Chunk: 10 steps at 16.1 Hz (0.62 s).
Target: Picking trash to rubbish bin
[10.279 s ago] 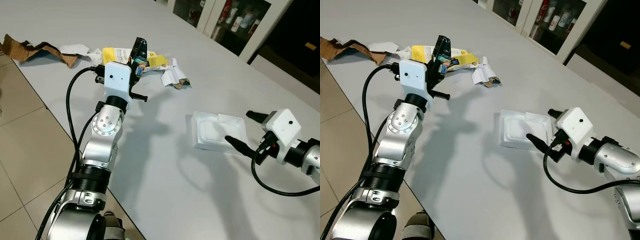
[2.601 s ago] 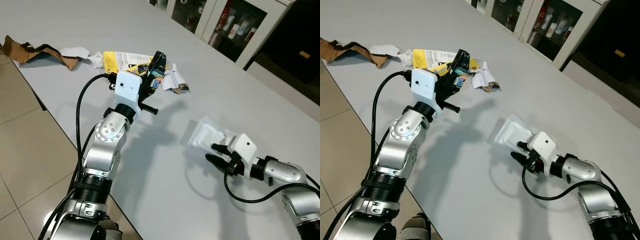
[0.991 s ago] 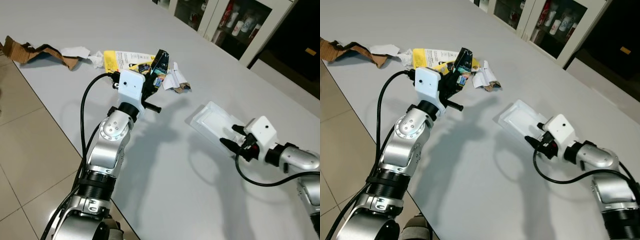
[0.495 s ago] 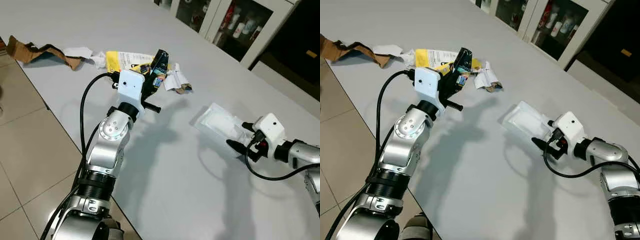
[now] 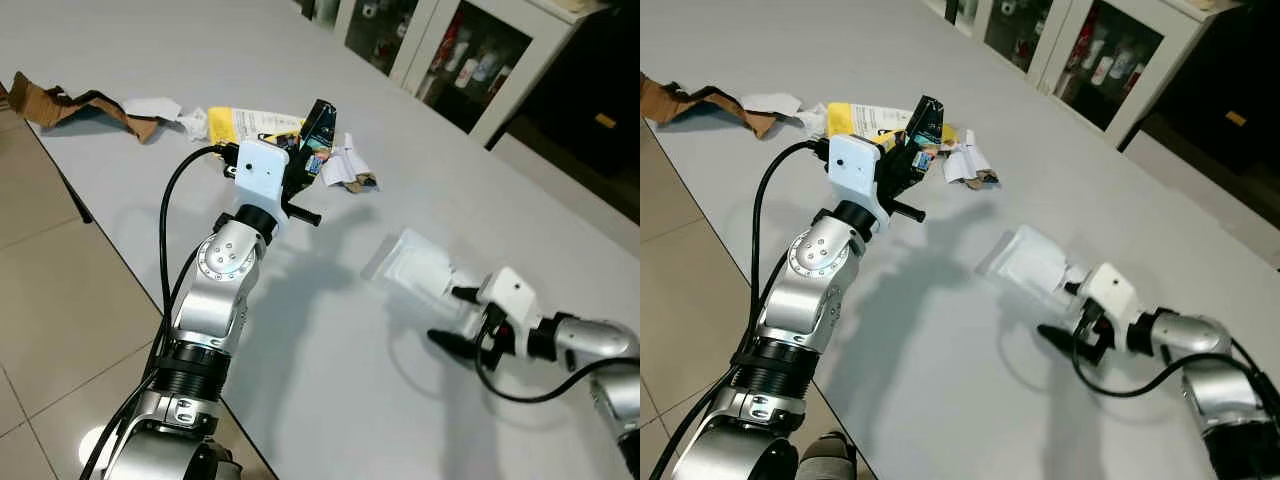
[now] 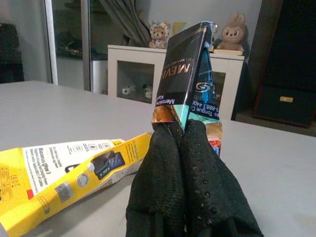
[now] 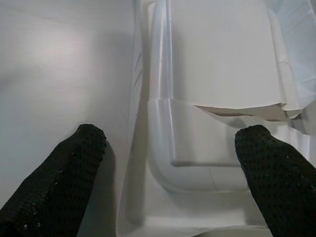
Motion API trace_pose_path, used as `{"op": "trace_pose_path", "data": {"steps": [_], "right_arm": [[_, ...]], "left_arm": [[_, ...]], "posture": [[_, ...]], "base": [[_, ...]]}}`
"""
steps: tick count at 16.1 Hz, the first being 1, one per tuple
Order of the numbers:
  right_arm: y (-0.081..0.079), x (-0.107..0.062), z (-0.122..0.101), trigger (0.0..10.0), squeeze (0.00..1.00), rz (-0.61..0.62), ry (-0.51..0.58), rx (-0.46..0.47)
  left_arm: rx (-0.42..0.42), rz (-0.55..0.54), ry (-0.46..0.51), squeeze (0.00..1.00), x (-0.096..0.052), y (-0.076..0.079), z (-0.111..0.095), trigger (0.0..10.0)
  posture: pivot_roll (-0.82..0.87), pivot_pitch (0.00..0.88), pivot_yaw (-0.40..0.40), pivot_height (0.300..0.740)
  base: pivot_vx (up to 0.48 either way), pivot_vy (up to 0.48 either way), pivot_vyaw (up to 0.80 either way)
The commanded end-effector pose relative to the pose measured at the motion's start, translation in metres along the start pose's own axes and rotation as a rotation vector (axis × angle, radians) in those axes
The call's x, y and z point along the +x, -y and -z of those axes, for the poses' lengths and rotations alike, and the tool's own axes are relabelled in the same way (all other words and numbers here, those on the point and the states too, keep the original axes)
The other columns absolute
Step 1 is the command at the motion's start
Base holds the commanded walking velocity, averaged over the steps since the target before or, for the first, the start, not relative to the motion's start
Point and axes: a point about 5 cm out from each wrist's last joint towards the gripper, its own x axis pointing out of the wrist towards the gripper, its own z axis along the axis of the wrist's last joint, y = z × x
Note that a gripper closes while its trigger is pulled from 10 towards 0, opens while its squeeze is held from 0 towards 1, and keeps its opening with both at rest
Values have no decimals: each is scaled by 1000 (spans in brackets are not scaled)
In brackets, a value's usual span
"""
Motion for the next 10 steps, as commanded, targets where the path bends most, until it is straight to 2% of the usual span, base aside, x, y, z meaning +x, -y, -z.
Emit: {"op": "trace_pose_path", "data": {"steps": [1,2,3,4,7,10], "right_arm": [[-38,12,44,10000,0,-179,-167,130],[-41,12,44,10000,0,-194,-165,136],[-51,12,45,2275,0,-251,-157,154],[-54,12,45,0,0,-267,-155,161],[-73,7,43,0,0,-365,-131,208],[-73,4,34,0,0,-332,-81,220]], "left_arm": [[-7,21,8,0,1,7,-2,10000],[-7,22,8,0,1,7,-2,10000],[-7,22,7,0,1,7,-2,10000],[-8,22,6,0,1,7,-2,10000],[-10,24,5,0,1,8,-1,10000],[-14,22,6,0,1,8,-1,10000]], "posture": [[208,183,-161,740],[210,183,-161,740],[210,183,-161,740],[210,183,-161,740],[208,182,-163,740],[208,182,-163,740]], "base": [[0,0,0],[0,0,0],[0,0,0],[0,0,0],[0,0,0],[0,0,0]]}}
